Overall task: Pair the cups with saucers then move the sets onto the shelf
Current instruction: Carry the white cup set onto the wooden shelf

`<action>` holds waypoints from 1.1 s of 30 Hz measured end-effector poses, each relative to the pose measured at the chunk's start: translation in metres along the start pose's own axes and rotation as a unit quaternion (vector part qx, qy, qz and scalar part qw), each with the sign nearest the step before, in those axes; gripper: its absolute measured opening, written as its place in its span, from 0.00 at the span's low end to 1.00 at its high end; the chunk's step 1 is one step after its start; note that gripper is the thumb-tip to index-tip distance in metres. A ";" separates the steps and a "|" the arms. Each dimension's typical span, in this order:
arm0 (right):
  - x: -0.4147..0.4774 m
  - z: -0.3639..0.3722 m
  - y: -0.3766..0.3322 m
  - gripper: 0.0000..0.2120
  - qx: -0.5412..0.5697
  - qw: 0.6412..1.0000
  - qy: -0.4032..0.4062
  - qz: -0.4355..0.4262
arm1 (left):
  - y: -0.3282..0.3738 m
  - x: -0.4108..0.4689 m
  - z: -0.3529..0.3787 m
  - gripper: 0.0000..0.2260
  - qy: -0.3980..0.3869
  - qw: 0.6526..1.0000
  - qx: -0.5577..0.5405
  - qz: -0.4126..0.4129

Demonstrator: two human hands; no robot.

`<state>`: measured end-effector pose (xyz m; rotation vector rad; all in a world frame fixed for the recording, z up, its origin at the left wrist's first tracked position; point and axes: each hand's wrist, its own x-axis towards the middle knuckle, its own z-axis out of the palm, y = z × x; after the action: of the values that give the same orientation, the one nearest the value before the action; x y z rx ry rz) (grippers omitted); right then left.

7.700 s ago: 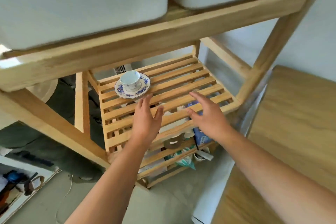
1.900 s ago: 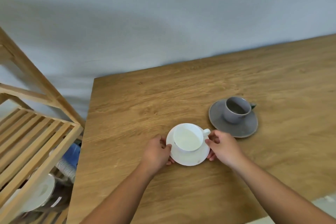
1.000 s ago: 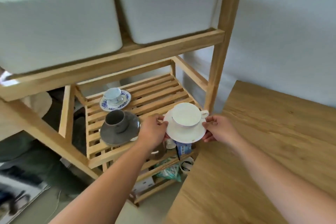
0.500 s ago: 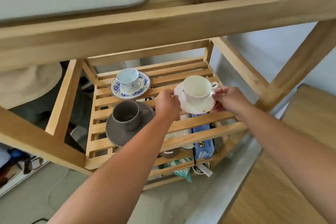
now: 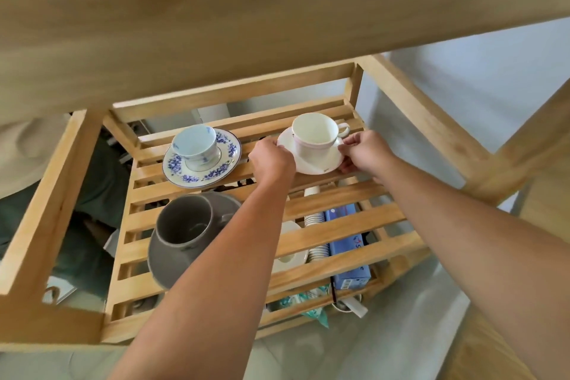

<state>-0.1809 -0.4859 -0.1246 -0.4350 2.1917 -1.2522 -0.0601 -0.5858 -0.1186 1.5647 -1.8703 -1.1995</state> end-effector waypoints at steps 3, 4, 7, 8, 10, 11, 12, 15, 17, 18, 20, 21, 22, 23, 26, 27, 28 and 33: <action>0.002 0.002 0.000 0.07 0.009 1.000 -0.001 0.004 | -0.003 0.002 0.001 0.11 0.003 1.000 0.013 -0.008; 0.002 0.003 0.000 0.08 0.011 1.000 -0.001 0.005 | -0.005 0.003 0.002 0.11 0.004 1.000 0.013 -0.006; 0.001 0.004 -0.001 0.06 0.012 1.000 0.000 0.007 | -0.006 0.002 0.003 0.11 0.010 1.000 0.012 0.000; 0.000 0.003 -0.002 0.03 0.017 1.000 0.001 0.010 | -0.006 0.001 0.003 0.11 0.012 1.000 0.014 0.004; -0.003 0.002 -0.001 0.06 0.024 1.000 0.013 0.009 | -0.007 -0.003 0.001 0.11 0.019 0.999 0.030 0.025; -0.005 0.002 0.000 0.08 0.012 1.000 0.026 0.001 | -0.009 -0.007 0.000 0.12 0.021 0.998 0.043 0.042; -0.010 0.001 0.002 0.09 -0.020 0.999 0.045 -0.018 | -0.012 -0.012 -0.001 0.14 0.022 0.996 0.059 0.062; -0.027 0.002 0.016 0.14 -0.105 0.987 0.074 -0.091 | -0.029 -0.028 -0.003 0.21 0.011 0.985 0.096 0.146; -0.037 0.004 0.026 0.20 -0.132 0.980 0.065 -0.134 | -0.043 -0.036 0.000 0.26 -0.027 0.972 0.135 0.190; -0.040 0.005 0.030 0.22 -0.149 0.975 0.065 -0.149 | -0.049 -0.038 0.002 0.28 -0.044 0.964 0.168 0.201; -0.041 0.007 0.033 0.25 -0.181 0.966 0.077 -0.166 | -0.053 -0.036 0.004 0.30 -0.058 0.954 0.208 0.207; -0.042 0.008 0.032 0.24 -0.192 0.964 0.082 -0.167 | -0.052 -0.035 0.005 0.29 -0.061 0.955 0.207 0.203; -0.041 0.009 0.031 0.24 -0.200 0.962 0.085 -0.166 | -0.050 -0.033 0.005 0.29 -0.060 0.958 0.197 0.199; -0.041 0.011 0.030 0.24 -0.205 0.961 0.085 -0.163 | -0.048 -0.031 0.005 0.28 -0.059 0.961 0.187 0.197; -0.032 0.016 0.025 0.26 -0.210 0.962 0.083 -0.154 | -0.043 -0.023 0.007 0.27 -0.049 0.962 0.176 0.202; -0.028 0.017 0.024 0.26 -0.215 0.961 0.085 -0.154 | -0.042 -0.020 0.008 0.26 -0.045 0.962 0.176 0.204; -0.024 0.018 0.022 0.26 -0.222 0.959 0.087 -0.153 | -0.040 -0.017 0.009 0.26 -0.043 0.962 0.175 0.204; -0.009 0.017 0.010 0.24 -0.261 0.951 0.094 -0.139 | -0.033 -0.002 0.015 0.26 -0.037 0.965 0.178 0.190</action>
<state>-0.1634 -0.4882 -0.1371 -0.8912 2.6985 -0.8522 -0.0522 -0.5784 -0.1533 1.2463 -2.4027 -0.7930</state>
